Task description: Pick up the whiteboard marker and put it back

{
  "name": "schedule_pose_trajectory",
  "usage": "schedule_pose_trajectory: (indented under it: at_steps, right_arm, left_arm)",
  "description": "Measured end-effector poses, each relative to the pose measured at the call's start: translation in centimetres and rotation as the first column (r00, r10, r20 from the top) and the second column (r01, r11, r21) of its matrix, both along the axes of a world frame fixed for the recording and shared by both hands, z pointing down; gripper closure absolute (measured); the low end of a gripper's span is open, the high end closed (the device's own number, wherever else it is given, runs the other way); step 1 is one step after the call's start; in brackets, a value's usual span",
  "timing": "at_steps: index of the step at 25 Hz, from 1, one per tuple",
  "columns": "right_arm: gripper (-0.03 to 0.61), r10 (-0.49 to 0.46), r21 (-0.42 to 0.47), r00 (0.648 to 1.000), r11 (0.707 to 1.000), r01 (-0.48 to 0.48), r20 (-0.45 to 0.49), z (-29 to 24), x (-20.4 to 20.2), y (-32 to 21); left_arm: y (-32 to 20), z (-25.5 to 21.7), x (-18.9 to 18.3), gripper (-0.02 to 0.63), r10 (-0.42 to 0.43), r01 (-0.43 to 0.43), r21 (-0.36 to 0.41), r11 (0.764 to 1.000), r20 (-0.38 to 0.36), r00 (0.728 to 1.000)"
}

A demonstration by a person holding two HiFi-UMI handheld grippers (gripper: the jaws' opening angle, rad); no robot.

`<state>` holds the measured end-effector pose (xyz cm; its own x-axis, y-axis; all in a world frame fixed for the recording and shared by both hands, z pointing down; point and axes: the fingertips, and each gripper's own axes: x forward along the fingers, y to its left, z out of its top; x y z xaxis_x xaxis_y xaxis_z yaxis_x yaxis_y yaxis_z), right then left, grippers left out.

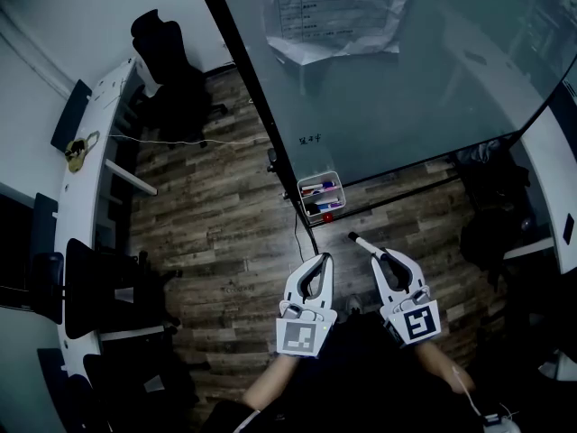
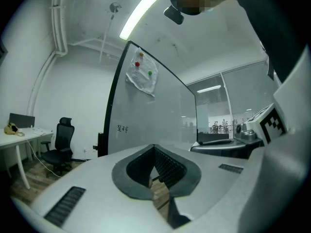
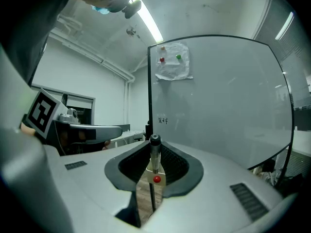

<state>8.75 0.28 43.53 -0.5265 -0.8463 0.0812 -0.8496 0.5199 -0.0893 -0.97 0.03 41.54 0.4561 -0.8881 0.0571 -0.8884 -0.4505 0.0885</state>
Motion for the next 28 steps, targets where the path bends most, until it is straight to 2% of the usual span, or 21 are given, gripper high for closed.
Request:
schedule_pose_trajectory:
  at_steps: [5, 11, 15, 19, 25, 28]
  right_arm:
    - [0.499, 0.001, 0.008, 1.0, 1.0, -0.001, -0.001, 0.2, -0.8, 0.0]
    - [0.499, 0.007, 0.02, 1.0, 1.0, -0.007, 0.002, -0.1, -1.3, 0.1]
    - [0.499, 0.013, 0.002, 0.999, 1.0, -0.013, -0.032, 0.1, -1.5, 0.5]
    - [0.499, 0.026, -0.004, 0.999, 1.0, -0.026, -0.027, 0.1, -2.1, 0.7]
    - [0.499, 0.063, -0.004, 0.998, 0.998, -0.063, -0.01, -0.1, -3.0, 0.8]
    - [0.499, 0.069, -0.019, 0.997, 0.997, -0.07, -0.042, 0.6, -3.3, 1.1]
  left_arm:
    - [0.0, 0.2, -1.3, 0.612, -0.009, 0.008, -0.005, 1.0, -0.044, 0.999]
    - [0.2, -0.1, -2.0, 0.612, -0.013, 0.014, 0.008, 1.0, -0.047, 0.999]
    - [0.4, -0.3, -2.5, 0.612, -0.01, 0.011, 0.013, 1.0, -0.047, 0.999]
    - [0.7, 0.3, -3.2, 0.612, -0.002, 0.003, 0.01, 1.0, -0.032, 0.999]
    - [1.1, 0.5, -4.5, 0.612, 0.017, -0.017, 0.003, 1.0, -0.047, 0.999]
    - [1.4, 0.6, -5.3, 0.612, 0.031, -0.031, 0.007, 1.0, -0.048, 0.998]
